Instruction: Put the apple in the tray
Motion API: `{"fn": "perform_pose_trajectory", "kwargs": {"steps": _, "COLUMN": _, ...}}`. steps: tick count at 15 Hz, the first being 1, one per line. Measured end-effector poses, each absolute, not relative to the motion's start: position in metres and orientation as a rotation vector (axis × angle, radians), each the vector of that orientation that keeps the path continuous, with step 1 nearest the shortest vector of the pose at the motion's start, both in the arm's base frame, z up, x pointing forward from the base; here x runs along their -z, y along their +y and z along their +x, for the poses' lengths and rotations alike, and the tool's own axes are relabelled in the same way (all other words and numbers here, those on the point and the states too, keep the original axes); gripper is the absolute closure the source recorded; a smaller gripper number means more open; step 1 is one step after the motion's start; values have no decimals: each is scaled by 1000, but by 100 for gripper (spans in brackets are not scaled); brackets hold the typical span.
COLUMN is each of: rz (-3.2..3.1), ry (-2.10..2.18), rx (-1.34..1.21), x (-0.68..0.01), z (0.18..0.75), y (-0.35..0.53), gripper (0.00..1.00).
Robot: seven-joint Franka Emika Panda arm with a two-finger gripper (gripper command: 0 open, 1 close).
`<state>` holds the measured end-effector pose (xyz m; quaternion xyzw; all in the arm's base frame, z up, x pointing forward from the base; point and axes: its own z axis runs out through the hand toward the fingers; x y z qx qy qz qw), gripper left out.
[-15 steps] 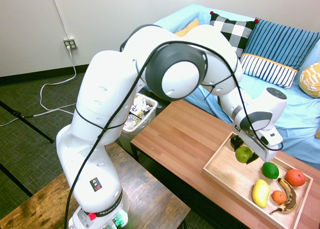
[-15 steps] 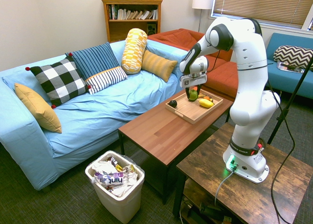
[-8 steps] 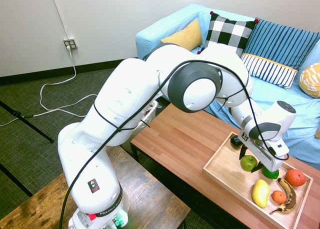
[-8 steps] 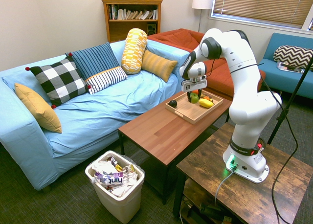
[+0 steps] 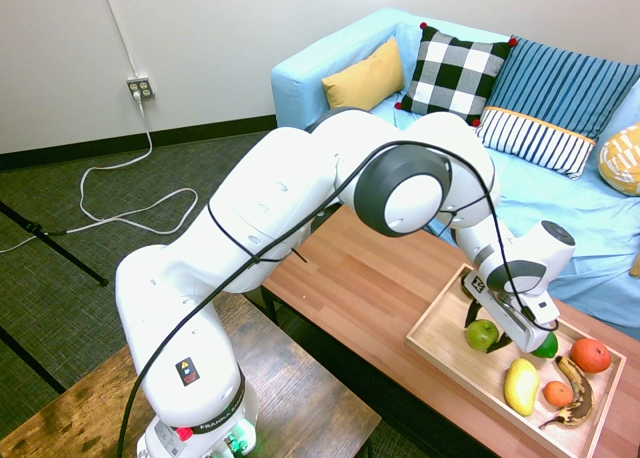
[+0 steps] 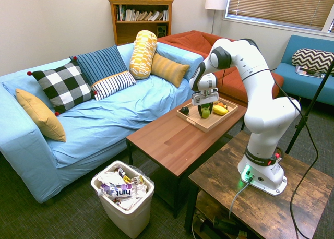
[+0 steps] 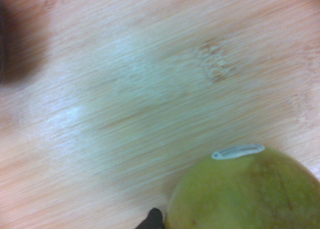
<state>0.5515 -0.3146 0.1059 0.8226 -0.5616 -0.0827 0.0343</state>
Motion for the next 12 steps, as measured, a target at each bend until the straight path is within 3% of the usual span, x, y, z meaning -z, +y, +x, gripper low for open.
{"fn": "perform_pose_trajectory", "kwargs": {"steps": 12, "rz": 2585, "ry": -1728, "rx": 201, "x": -127, "z": 553, "y": -326, "gripper": 0}}
